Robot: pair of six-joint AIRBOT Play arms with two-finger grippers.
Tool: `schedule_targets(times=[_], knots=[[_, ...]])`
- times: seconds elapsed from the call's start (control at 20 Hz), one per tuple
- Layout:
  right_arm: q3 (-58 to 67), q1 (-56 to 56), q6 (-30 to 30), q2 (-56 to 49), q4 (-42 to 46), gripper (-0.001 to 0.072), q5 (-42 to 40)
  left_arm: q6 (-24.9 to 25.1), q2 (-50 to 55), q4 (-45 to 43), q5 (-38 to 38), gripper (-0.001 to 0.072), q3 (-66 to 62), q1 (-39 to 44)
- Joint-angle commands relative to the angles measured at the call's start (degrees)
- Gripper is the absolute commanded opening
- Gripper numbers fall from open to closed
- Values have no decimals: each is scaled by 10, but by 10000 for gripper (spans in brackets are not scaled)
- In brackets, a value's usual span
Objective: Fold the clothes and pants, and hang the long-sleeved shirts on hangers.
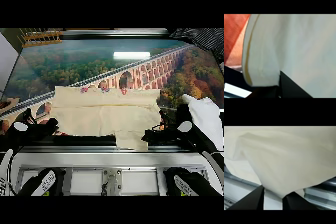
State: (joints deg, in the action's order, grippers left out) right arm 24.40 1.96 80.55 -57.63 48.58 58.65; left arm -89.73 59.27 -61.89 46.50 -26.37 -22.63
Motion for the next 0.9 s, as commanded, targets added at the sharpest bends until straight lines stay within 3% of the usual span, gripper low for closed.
schedule_targets(times=[0.0, 0.05, 0.3, 0.55, 0.65, 0.85], knots=[[1, 7, 2, 2, 12, 208, -27, 0, -19, -1, -7, 3, 0, 0], [4, 7, 2, 7, 28, 22, -27, 0, -30, -1, -7, 4, -1, 0], [38, 6, 5, 39, 73, 11, 6, 11, -92, -3, 9, 3, -1, 0], [111, 6, 31, 100, 215, 11, 220, 12, -194, -123, 168, 3, -1, 0], [121, 6, 35, 122, 246, 10, 282, 11, -242, -125, 240, 3, -1, 0], [161, 6, 55, 115, 254, 10, 291, -12, -300, -115, 260, 3, -4, 0]])
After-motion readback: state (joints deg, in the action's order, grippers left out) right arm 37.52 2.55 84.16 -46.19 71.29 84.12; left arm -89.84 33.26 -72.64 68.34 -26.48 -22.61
